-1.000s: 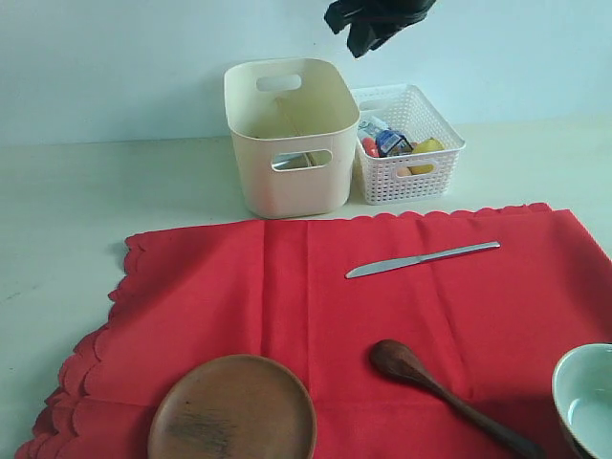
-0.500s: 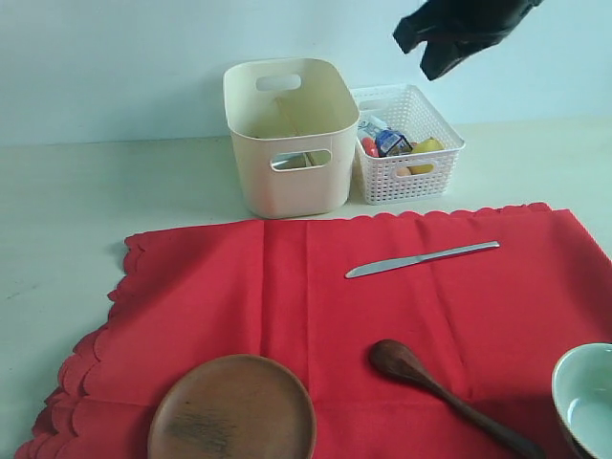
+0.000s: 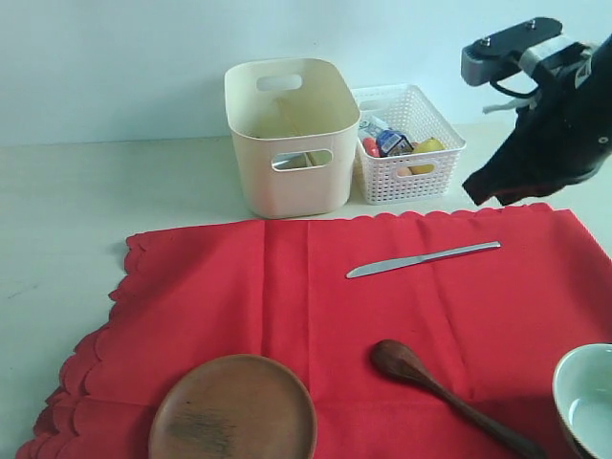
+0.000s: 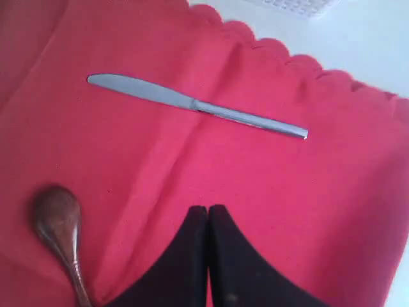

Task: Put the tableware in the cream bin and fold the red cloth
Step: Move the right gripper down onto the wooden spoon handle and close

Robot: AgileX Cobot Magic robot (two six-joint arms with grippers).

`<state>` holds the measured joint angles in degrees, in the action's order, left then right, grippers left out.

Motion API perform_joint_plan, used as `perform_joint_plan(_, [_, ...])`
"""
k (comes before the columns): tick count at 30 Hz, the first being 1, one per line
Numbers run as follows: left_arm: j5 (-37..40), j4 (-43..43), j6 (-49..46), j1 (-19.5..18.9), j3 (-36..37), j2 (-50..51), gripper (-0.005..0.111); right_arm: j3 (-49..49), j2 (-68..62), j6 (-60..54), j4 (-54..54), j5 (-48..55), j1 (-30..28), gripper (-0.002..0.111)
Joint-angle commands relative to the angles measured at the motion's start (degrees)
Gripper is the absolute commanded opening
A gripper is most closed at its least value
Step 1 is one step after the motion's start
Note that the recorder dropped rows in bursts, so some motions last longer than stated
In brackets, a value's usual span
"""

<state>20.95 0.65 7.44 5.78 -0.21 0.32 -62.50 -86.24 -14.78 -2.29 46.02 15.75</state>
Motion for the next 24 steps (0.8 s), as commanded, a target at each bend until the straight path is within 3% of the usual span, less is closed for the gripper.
perform_joint_plan(1, [-0.43, 0.10, 0.11, -0.16, 0.21, -0.32, 0.000, 3.33, -0.01, -1.12, -5.41, -3.50, -0.18, 0.000])
perform_joint_plan(7, [-0.43, 0.10, 0.11, -0.16, 0.21, -0.32, 0.000, 4.42, -3.33, -8.73, -15.69, -2.72, -0.06, 0.000])
perform_joint_plan(11, [-0.43, 0.10, 0.11, -0.16, 0.21, -0.32, 0.000, 4.42, -6.57, -20.97, -22.84, 1.18, 0.28, 0.001])
perform_joint_plan(16, [-0.43, 0.10, 0.11, -0.16, 0.21, -0.32, 0.000, 4.42, -10.58, -30.57, -24.39, 4.63, 2.56, 0.017])
perform_joint_plan(21, [-0.43, 0.10, 0.11, -0.16, 0.21, -0.32, 0.000, 4.42, -14.17, -31.51, -18.87, 5.95, 5.85, 0.035])
perform_joint_plan(24, [-0.43, 0.10, 0.11, -0.16, 0.21, -0.32, 0.000, 4.42, -16.15, -29.15, -14.20, 6.10, 7.84, 0.039])
